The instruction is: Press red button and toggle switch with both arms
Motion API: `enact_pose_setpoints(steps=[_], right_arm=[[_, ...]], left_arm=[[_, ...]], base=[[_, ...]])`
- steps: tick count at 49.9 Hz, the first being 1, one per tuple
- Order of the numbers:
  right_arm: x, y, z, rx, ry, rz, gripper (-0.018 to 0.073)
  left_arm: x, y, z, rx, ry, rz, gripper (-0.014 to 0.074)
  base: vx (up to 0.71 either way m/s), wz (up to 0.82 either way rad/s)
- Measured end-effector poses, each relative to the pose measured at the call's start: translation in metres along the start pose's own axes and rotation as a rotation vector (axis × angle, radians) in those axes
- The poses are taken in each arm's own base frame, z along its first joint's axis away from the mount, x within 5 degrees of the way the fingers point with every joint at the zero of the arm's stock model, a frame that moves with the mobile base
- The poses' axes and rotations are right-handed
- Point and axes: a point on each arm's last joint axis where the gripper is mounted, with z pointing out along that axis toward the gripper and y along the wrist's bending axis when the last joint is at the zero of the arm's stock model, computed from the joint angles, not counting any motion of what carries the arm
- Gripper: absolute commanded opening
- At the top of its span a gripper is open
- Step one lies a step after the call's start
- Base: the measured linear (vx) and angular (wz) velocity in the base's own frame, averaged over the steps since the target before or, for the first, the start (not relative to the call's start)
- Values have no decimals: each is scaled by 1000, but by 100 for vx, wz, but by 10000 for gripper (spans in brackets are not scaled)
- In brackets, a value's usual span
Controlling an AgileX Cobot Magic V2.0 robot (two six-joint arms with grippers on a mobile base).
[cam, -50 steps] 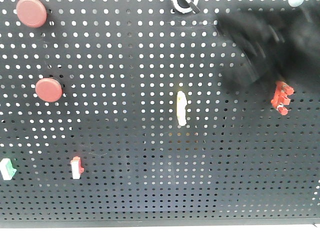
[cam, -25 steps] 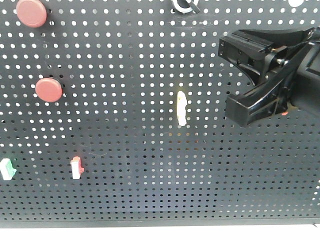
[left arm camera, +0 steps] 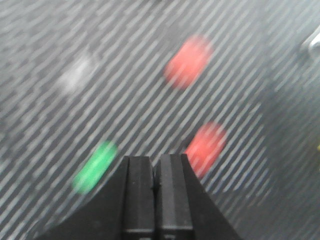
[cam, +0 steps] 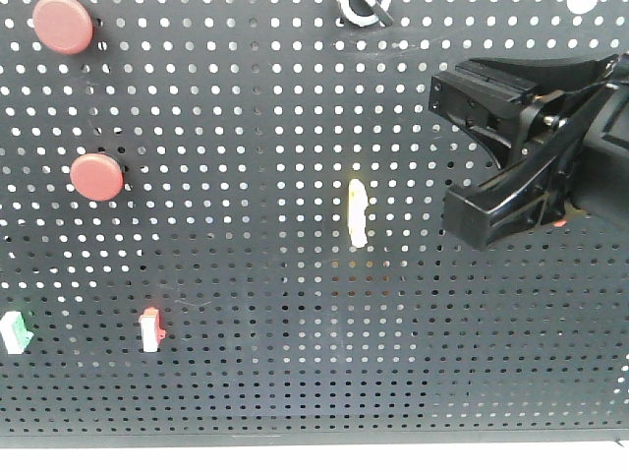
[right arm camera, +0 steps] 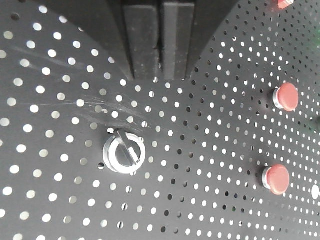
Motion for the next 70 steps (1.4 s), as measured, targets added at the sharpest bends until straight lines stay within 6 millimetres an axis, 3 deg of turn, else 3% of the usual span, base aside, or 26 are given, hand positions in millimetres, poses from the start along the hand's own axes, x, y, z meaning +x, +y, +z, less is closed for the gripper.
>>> enact_pose_setpoints(steps=[14, 23, 41, 62, 70], right_arm=[[0, 0, 0, 0, 0, -1, -3], [0, 0, 0, 0, 0, -1, -3], [1, 0, 0, 1, 10, -1, -3], [1, 0, 0, 2, 14, -1, -3], [13, 3, -7, -7, 33, -2, -4]], left_arm=[[108, -2, -53, -125, 161, 26, 1], [151, -5, -64, -121, 242, 19, 1], [165, -7, -68, -106, 379, 8, 1], [166, -7, -69, -104, 395, 7, 1], [166, -7, -69, -104, 396, 7, 1]], base=[[0, 0], [0, 0], [0, 0], [0, 0], [0, 0]])
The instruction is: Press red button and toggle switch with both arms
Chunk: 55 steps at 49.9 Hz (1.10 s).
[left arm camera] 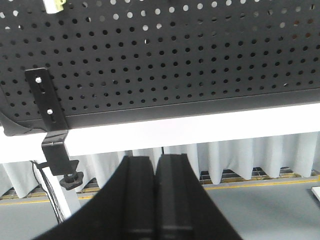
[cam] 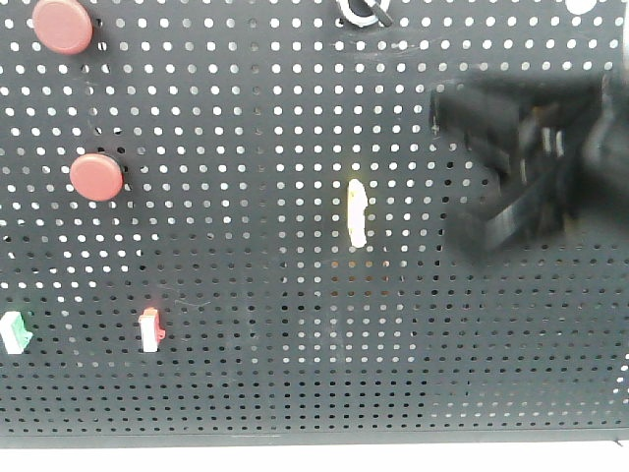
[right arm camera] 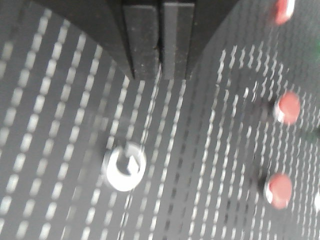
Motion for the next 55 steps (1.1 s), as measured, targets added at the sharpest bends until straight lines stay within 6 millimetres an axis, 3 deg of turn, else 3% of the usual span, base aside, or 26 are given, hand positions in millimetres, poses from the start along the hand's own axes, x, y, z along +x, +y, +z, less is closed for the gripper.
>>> enact_pose_setpoints(steps=[5, 16, 26, 41, 55], right_arm=[[19, -4, -20, 29, 20, -25, -4], [92, -19, -104, 272, 106, 136, -3], [141, -8, -166, 475, 102, 134, -3], [244, 20, -201, 569, 217, 172, -3], [257, 23, -205, 580, 292, 235, -3]], left_arm=[[0, 0, 0, 0, 1, 0, 1], [0, 0, 0, 1, 5, 0, 1], [0, 0, 0, 1, 5, 0, 1], [0, 0, 0, 1, 5, 0, 1], [1, 0, 0, 1, 6, 0, 1]], base=[[0, 0], [0, 0], [0, 0], [0, 0], [0, 0]])
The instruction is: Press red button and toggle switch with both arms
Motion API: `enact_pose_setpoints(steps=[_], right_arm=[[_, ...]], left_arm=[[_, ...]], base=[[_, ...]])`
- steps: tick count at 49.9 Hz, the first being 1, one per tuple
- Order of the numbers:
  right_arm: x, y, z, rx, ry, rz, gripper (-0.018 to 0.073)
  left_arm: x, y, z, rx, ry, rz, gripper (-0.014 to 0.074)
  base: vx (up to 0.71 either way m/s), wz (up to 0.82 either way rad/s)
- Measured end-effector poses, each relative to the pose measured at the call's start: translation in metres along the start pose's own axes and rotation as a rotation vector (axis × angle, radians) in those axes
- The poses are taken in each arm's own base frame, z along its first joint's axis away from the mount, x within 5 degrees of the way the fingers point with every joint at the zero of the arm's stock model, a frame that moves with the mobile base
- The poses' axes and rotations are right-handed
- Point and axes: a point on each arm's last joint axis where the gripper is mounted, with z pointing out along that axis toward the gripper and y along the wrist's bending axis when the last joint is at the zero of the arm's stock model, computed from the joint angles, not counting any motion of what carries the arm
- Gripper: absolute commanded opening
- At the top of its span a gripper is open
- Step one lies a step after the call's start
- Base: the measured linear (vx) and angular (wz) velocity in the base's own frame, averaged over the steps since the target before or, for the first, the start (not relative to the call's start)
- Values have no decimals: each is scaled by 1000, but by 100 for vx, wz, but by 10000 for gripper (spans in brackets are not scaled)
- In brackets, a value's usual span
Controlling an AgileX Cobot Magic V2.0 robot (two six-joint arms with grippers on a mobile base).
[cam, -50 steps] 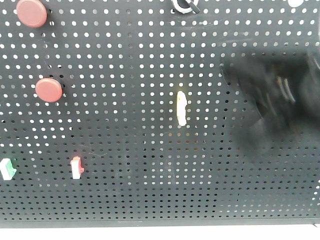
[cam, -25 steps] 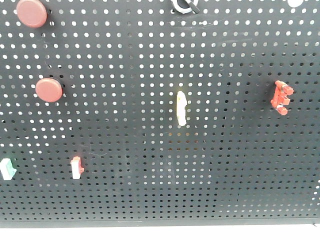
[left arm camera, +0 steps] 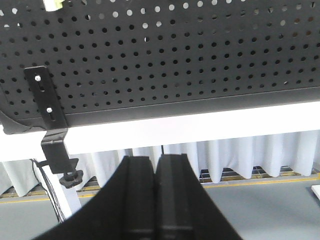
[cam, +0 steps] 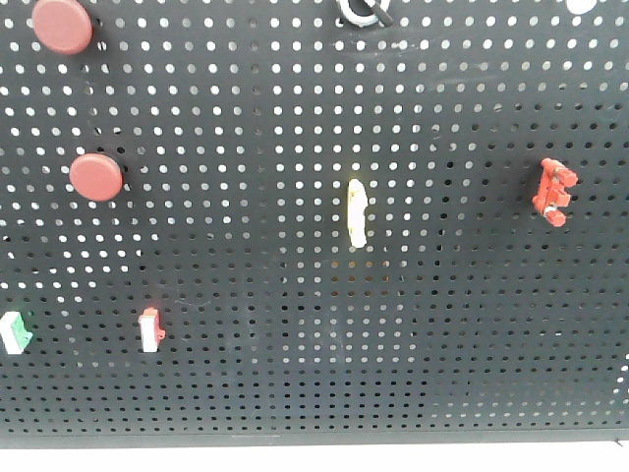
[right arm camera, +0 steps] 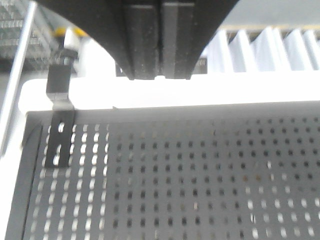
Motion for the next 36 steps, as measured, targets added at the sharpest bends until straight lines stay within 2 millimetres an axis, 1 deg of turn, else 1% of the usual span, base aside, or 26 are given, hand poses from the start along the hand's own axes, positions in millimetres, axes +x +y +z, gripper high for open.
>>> enact_pose_setpoints(steps=[36], right_arm=[[1, 0, 0, 1, 10, 1, -3]], left_arm=[[0, 0, 0, 0, 0, 0, 1]], base=[[0, 0]])
